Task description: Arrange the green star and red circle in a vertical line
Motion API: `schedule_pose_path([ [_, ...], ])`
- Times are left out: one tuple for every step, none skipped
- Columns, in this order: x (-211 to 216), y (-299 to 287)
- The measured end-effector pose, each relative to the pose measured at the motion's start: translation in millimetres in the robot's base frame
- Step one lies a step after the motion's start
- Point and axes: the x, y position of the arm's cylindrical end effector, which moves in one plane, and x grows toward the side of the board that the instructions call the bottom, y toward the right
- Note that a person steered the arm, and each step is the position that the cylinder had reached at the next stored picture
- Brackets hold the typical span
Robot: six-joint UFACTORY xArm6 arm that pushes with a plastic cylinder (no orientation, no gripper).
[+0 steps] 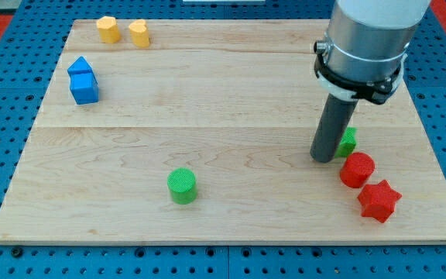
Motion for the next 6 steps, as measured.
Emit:
schedule_pose_path([
  [-10, 1],
  [-20, 47],
  [-22, 37],
  [-16, 16],
  [0, -1],
  [25, -1],
])
